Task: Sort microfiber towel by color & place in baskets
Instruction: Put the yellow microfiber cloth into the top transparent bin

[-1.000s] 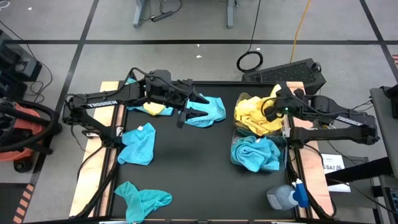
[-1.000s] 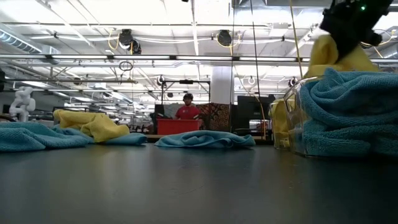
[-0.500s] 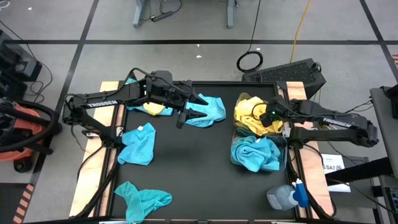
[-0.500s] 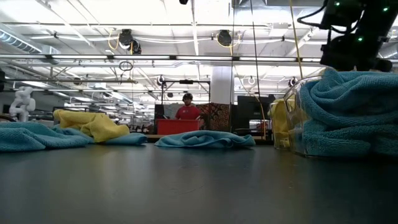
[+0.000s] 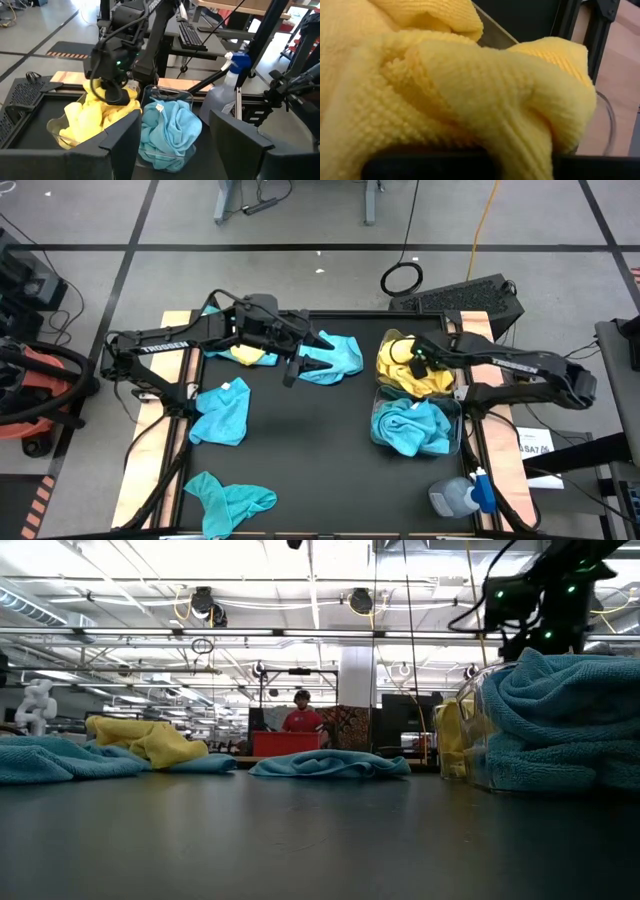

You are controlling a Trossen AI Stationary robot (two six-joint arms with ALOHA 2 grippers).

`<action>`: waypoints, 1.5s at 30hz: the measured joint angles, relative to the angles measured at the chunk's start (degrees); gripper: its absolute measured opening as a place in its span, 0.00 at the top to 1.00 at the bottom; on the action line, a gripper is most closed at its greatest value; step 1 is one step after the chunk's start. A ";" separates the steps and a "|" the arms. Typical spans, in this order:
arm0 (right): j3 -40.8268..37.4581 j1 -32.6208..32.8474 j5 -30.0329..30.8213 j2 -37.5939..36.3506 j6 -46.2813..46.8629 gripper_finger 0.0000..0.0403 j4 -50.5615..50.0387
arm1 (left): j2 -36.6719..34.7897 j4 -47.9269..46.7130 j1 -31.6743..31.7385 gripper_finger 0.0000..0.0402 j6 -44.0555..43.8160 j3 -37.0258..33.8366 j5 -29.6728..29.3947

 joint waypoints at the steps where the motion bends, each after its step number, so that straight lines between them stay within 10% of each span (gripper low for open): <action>1: 0.00 -0.50 -0.16 1.20 -0.70 0.99 0.45 | 0.00 -0.41 -0.07 0.40 0.00 0.00 0.00; 21: 0.09 -2.41 -2.97 21.29 -7.73 0.98 8.18 | 0.00 -4.16 -1.03 0.40 0.07 0.00 0.00; 45: 7.99 -2.32 -11.44 1.89 -6.49 0.45 -2.44 | 0.00 -5.00 -1.01 0.40 0.56 0.00 0.00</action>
